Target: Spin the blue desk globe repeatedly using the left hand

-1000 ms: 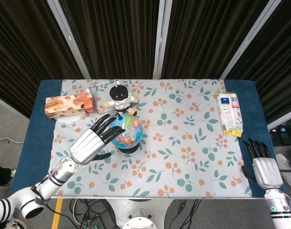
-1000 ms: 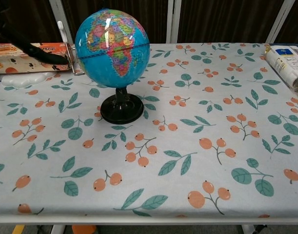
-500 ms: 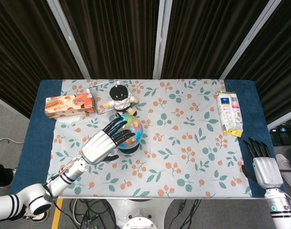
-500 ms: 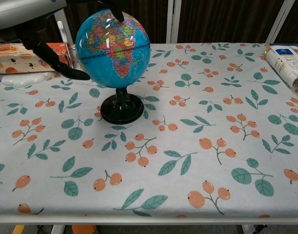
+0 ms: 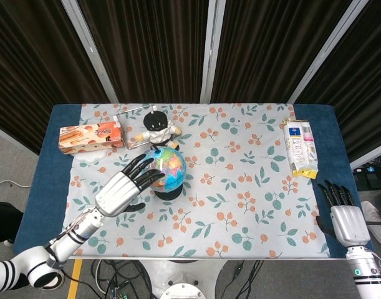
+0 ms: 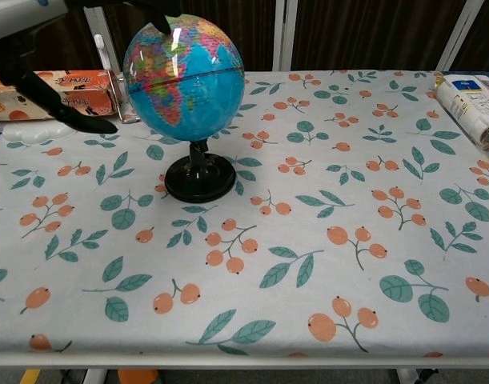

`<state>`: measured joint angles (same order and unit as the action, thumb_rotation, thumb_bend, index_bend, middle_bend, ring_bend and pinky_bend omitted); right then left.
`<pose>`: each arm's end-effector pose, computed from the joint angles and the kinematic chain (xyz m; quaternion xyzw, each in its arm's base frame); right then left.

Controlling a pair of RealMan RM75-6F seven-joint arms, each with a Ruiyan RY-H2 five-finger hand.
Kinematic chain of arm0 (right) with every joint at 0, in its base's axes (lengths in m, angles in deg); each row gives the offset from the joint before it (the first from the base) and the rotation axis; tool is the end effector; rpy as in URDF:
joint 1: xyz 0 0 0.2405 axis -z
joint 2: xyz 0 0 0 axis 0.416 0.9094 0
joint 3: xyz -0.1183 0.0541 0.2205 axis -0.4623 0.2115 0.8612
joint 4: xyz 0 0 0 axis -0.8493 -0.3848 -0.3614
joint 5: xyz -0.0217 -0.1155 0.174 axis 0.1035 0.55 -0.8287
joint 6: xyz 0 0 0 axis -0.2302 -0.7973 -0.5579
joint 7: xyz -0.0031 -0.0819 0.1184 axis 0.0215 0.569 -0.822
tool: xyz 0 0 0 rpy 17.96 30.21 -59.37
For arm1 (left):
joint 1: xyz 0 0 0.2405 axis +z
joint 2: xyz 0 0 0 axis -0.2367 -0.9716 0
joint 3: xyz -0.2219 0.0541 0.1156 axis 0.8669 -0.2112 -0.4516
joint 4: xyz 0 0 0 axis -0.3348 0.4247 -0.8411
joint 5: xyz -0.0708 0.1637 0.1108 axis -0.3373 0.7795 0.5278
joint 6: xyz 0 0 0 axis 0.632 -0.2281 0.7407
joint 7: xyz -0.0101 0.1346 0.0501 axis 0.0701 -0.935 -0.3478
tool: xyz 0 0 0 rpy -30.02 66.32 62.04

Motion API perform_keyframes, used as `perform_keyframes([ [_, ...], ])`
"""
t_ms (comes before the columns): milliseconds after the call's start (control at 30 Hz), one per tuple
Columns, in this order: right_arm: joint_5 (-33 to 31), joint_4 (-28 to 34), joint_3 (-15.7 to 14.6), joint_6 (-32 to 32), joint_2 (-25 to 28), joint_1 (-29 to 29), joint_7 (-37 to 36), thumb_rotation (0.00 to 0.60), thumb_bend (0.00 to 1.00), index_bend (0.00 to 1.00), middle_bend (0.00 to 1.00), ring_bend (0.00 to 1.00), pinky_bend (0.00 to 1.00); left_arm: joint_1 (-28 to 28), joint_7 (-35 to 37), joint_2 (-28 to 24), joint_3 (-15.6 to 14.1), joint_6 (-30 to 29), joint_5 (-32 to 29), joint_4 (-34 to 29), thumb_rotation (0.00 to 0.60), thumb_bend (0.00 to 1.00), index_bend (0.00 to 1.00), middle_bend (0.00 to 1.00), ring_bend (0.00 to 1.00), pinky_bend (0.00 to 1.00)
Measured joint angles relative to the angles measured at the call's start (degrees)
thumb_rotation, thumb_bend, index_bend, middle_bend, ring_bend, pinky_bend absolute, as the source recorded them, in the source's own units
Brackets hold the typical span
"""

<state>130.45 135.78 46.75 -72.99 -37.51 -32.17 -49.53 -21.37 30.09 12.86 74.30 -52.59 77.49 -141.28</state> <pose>-0.3297 -0.1914 0.1287 0.6360 -0.4012 0.3369 0.5666 -0.1278 0.2758 0.0597 -0.7646 -0.1968 -0.5113 0.3394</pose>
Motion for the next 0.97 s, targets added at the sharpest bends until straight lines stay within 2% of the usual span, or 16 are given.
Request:
perform_keyframes([
  [233,0.1,0.2,0.0,-0.2,0.1,0.1,0.3,0.600,0.30,0.00,0.00,0.00,0.00,5.8,2.2,-1.8,-2.6,-3.2,-3.9,2.2,0.600,0.05,0.16,0.25,0.02,0.02],
  [500,0.2,0.7,-0.2,0.1,-0.1,0.0,1.0,0.600,0.30,0.00,0.00,0.00,0.00,13.3,8.3,-3.6,-3.8,-10.0,-8.0,7.3,0.600,0.05,0.16,0.25,0.02,0.02],
  [967,0.5,2.8,-0.1,0.0,-0.1,-0.3,2.6,0.600,0.30,0.00,0.00,0.00,0.00,23.0,14.1,-3.8,-6.6,-12.8,-13.2,14.5,0.600,0.05,0.16,0.18,0.02,0.02],
])
